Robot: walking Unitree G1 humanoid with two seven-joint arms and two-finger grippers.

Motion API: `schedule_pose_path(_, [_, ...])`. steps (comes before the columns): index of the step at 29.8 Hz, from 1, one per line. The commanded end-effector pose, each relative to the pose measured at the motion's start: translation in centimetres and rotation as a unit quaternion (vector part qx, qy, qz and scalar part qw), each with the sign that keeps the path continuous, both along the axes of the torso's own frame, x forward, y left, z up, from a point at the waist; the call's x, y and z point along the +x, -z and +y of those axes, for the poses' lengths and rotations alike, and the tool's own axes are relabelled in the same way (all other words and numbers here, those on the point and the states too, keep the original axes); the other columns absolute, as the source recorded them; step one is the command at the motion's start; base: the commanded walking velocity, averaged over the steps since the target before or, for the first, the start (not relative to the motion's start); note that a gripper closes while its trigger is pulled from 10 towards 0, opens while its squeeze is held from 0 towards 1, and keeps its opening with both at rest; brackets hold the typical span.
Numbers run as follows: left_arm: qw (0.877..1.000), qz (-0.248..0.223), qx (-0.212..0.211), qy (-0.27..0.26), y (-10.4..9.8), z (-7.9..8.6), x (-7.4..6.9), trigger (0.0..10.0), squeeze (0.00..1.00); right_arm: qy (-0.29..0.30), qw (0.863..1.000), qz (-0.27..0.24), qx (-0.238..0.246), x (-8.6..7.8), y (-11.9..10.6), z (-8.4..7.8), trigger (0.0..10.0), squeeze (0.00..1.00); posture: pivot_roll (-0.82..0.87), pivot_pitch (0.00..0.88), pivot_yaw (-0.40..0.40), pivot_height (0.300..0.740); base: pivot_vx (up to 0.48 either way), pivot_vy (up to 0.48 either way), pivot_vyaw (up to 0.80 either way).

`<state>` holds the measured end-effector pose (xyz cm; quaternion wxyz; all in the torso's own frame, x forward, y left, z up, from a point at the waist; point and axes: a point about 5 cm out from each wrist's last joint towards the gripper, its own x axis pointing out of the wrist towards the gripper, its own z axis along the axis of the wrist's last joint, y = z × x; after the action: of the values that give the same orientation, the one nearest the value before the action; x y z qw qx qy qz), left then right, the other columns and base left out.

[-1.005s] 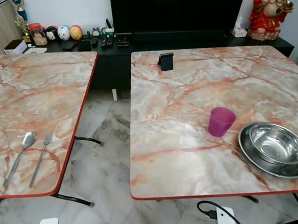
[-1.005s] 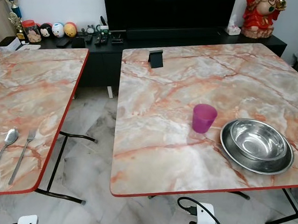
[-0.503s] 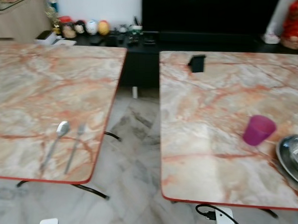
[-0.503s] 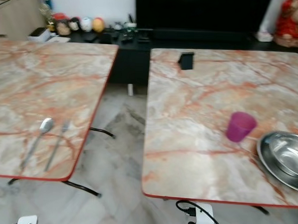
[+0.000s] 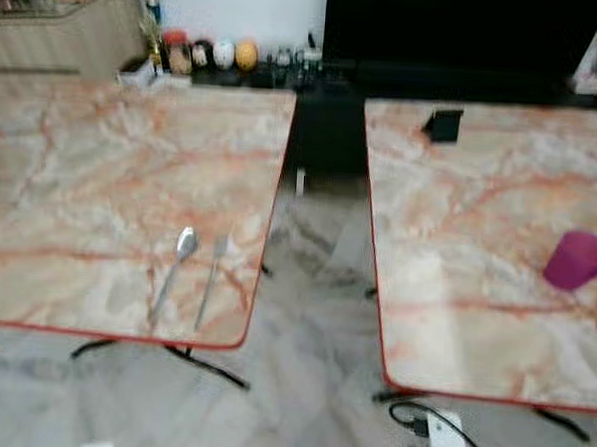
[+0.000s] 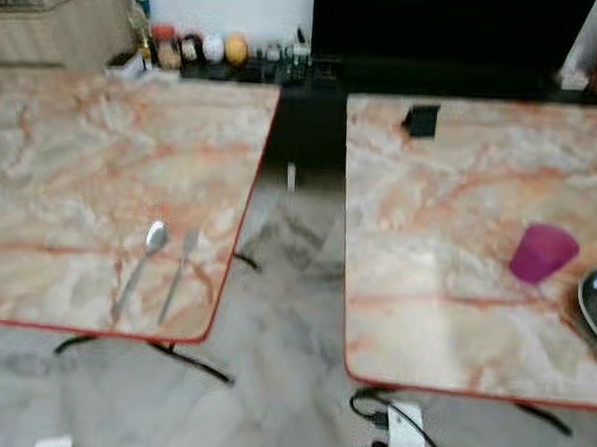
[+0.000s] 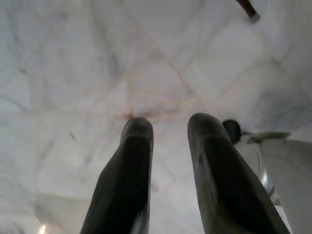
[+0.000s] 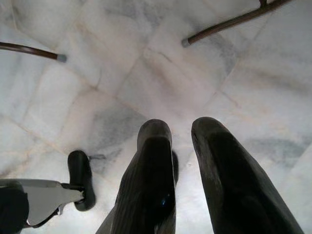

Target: Setting the table

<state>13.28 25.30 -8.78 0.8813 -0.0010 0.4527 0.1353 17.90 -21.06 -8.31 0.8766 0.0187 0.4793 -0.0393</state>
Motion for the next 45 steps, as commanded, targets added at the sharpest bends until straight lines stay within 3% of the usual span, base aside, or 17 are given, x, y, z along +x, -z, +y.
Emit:
schedule_pose_path(1, [1.0, 0.008, 0.001, -0.001, 0.11, 0.08, -0.29, 10.0, 0.0, 0.007, 1.0, 0.006, -0.001, -0.34, 0.11, -0.27, 10.0, 0.0, -0.05, 0.0, 0.057, 0.74, 0.0, 0.27, 0.0])
schedule_pose_path(45, [1.0, 0.004, 0.001, 0.007, 0.06, -0.29, 0.16, 10.0, 0.0, 0.016, 1.0, 0.003, -0.003, -0.33, 0.1, -0.34, 10.0, 0.0, -0.05, 0.0, 0.053, 0.74, 0.0, 0.273, 0.0])
